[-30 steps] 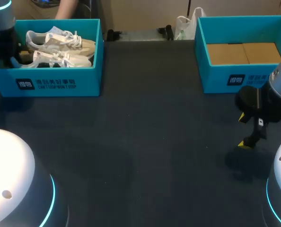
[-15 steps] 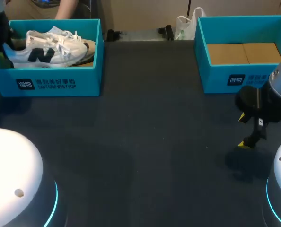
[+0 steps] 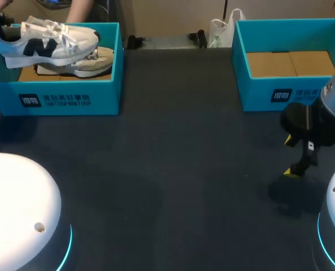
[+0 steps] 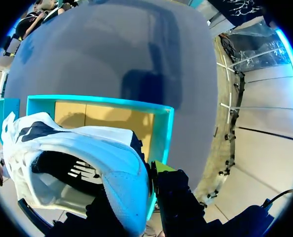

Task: Take the shoe out of the shoebox, open the shoe tongue, remove and reinsert the insole, then place the shoe into the shoebox

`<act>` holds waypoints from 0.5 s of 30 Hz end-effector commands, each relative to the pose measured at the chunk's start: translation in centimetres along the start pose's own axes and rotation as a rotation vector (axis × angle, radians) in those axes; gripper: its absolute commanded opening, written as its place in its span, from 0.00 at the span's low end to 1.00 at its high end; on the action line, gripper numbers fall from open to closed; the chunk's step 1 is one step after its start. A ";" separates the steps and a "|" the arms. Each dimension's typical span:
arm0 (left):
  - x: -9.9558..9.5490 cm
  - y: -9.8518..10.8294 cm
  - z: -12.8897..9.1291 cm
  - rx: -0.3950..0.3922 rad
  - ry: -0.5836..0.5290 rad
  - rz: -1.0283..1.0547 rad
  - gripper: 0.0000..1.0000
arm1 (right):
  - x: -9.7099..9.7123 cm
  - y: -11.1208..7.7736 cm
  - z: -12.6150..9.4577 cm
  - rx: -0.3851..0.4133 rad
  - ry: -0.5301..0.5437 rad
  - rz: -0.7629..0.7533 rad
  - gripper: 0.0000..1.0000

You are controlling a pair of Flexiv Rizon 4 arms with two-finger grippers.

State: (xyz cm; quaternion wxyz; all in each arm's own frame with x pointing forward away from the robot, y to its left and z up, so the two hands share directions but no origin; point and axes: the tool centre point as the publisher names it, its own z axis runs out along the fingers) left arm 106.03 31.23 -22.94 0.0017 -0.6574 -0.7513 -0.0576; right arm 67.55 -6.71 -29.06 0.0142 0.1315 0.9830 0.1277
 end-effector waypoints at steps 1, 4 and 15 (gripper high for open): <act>0.1 -0.2 -2.8 0.004 0.006 0.002 0.00 | 0.1 0.1 0.1 0.003 -0.002 0.001 1.00; -0.2 -0.7 -4.1 -0.003 0.025 -0.017 0.00 | 0.1 0.1 0.1 0.003 -0.002 0.001 1.00; -3.0 -6.9 -9.6 -0.051 0.043 -0.034 0.00 | 0.1 0.1 0.1 0.003 -0.002 0.001 1.00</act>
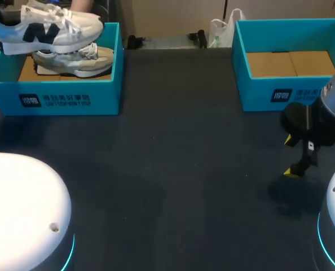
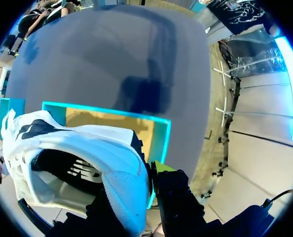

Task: Take the shoe out of the shoebox, open the shoe tongue, remove and reinsert the insole, then place the shoe into the shoebox

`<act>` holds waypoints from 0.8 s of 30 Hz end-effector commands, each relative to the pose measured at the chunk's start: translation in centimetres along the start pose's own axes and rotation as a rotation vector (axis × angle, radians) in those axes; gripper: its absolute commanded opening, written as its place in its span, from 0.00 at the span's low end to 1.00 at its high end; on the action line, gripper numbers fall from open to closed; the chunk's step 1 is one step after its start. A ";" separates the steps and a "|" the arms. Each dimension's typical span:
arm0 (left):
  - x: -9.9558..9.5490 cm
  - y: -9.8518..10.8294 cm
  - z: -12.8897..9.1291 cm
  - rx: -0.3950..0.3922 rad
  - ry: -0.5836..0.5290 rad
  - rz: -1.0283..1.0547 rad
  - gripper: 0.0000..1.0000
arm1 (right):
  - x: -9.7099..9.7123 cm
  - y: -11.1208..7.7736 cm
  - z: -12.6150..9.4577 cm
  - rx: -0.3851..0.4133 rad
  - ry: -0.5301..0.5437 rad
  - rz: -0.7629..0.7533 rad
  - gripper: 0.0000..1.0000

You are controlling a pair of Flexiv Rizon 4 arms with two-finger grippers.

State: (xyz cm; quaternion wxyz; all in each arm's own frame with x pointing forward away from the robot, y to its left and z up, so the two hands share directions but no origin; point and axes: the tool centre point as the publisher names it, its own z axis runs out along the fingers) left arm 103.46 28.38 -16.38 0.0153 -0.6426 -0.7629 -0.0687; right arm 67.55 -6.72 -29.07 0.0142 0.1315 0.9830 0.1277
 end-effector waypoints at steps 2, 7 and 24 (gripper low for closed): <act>-1.4 -5.9 -3.2 -0.036 -0.012 0.022 0.00 | 0.1 0.1 0.1 0.003 -0.002 0.001 1.00; -2.9 -9.0 -4.2 -0.017 -0.044 0.055 0.00 | 0.1 0.1 0.1 0.003 -0.002 0.001 1.00; -5.3 -14.7 -3.5 -0.034 -0.023 0.080 0.00 | 0.1 0.1 0.1 0.003 -0.002 0.001 1.00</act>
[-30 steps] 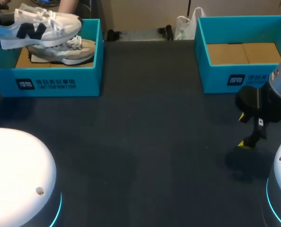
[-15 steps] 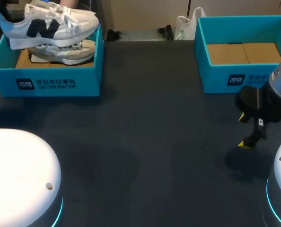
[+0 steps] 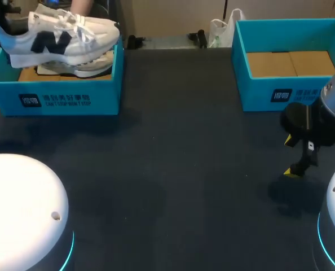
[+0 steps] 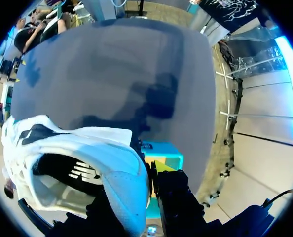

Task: Take the shoe out of the shoebox, open the shoe tongue, remove and reinsert the insole, then place the shoe into the shoebox

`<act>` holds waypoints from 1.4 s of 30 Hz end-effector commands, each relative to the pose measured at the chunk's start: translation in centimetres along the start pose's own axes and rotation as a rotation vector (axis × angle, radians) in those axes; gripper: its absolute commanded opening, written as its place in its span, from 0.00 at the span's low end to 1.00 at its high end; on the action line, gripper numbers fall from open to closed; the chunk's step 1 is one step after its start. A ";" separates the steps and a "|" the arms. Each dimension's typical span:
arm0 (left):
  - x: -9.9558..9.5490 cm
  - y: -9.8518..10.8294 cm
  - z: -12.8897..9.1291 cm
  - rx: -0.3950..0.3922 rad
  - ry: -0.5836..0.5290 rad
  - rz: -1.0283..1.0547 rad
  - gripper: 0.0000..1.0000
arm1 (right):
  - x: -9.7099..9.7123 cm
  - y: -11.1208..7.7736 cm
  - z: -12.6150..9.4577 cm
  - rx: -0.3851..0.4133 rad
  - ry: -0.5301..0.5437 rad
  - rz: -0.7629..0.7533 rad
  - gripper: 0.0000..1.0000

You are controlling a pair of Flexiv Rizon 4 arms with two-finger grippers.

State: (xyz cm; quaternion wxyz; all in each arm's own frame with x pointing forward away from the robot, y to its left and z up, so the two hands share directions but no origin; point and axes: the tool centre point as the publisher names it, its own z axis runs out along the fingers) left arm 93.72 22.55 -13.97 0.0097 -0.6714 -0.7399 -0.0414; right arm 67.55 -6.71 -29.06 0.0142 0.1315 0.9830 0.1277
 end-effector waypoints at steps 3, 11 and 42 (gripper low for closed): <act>-3.5 -7.1 1.2 -0.053 0.032 0.024 0.00 | 0.1 0.1 0.1 0.003 -0.002 0.001 1.00; -8.5 -14.0 3.4 -0.029 0.030 0.074 0.00 | 0.1 0.1 0.1 0.003 -0.002 0.001 1.00; -18.4 -24.4 7.3 -0.007 0.033 0.201 0.00 | 0.1 0.1 0.1 0.003 -0.002 0.001 1.00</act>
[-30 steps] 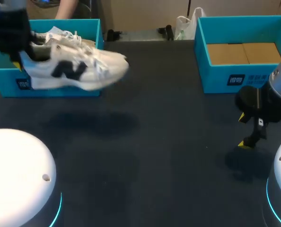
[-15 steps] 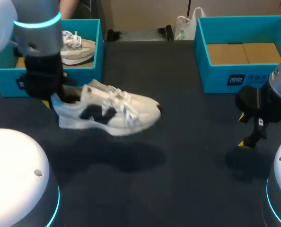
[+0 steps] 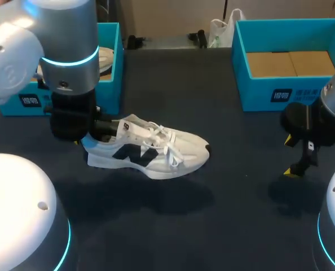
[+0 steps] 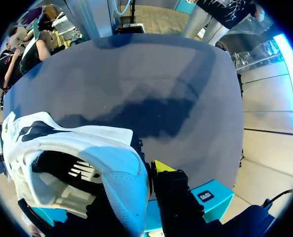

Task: Take the shoe out of the shoebox, open the shoe tongue, remove and reinsert the insole, then place the shoe into the shoebox

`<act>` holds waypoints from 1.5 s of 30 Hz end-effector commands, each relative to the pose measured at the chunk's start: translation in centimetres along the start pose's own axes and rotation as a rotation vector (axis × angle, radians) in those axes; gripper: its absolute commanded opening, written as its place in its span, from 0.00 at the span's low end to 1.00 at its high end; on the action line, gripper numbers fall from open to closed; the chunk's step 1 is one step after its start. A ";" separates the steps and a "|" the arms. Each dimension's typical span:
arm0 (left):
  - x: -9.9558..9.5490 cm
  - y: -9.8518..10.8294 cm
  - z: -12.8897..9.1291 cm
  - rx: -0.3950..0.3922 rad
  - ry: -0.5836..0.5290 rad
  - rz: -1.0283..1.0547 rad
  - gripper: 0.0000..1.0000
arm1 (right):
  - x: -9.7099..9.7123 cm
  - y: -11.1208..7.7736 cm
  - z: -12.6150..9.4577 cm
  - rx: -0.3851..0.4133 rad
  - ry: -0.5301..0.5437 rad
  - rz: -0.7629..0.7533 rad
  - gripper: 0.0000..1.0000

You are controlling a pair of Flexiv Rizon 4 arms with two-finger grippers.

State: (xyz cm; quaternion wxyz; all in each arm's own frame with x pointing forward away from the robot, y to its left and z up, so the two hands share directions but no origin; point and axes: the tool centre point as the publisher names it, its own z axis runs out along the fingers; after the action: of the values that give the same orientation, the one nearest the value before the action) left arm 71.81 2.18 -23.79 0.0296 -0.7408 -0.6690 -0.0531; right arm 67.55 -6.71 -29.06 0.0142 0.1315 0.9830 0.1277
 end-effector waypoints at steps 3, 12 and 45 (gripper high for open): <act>0.3 -0.3 0.0 -0.010 -0.006 0.001 0.00 | 0.1 0.1 0.1 0.003 -0.002 0.001 1.00; -5.1 -0.8 4.9 -0.073 0.071 0.061 0.00 | 0.1 0.1 0.1 0.003 -0.002 0.001 1.00; -14.8 0.3 11.0 -0.046 0.002 0.096 0.00 | 0.1 0.1 0.1 0.003 -0.002 0.001 1.00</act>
State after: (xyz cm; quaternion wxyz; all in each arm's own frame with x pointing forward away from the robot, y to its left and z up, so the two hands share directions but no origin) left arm 70.21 -9.51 -35.26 0.0050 -0.7733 -0.6295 -0.0750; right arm 67.54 -6.71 -29.06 0.0142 0.1314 0.9830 0.1277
